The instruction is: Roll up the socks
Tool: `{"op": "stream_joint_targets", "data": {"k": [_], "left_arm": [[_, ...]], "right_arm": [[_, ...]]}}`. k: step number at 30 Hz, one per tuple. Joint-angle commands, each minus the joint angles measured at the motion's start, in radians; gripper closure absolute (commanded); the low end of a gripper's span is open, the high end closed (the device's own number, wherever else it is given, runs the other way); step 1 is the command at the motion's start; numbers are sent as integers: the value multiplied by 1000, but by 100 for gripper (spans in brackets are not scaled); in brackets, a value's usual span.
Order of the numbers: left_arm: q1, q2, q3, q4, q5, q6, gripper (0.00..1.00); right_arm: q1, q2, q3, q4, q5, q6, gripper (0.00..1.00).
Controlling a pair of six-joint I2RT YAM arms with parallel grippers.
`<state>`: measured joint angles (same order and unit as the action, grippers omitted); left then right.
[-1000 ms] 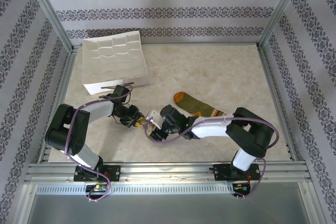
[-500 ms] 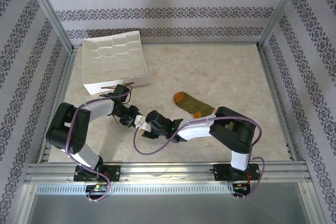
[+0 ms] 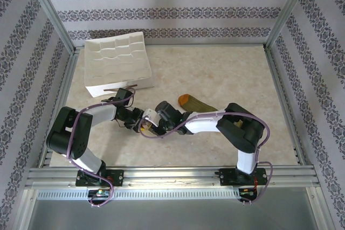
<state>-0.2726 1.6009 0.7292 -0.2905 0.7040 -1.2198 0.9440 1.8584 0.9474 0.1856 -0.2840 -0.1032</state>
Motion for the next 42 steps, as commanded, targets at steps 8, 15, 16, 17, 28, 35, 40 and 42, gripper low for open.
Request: {"op": "stream_joint_targets", "data": {"k": [8,15,16,17,28,35,40,42], "left_arm": [[-4,36,-26,153,33,76,41],[-4,48,-23,166,48,115,39],[-4,50,-21,164,49,118,40],[-6,53,-22,163,52,122,41],[-38,24,-50,192,50,79,89],[-26,-124,25,52,-3,41,100],[26,-163,204,-131,-72,89,100],[53,-141,307,-202,-105,137,100]], "right_arm": [[-128,112,22,-53,-430,273,100],[-165,147,52,-45,-518,355,100],[-169,150,54,-40,-523,364,100],[-170,151,53,-31,-524,375,100],[-178,135,58,2,-510,407,100],[-194,-160,-53,40,-239,342,51],[-216,-488,-146,42,144,265,39],[-240,-573,-154,24,206,225,39]]}}
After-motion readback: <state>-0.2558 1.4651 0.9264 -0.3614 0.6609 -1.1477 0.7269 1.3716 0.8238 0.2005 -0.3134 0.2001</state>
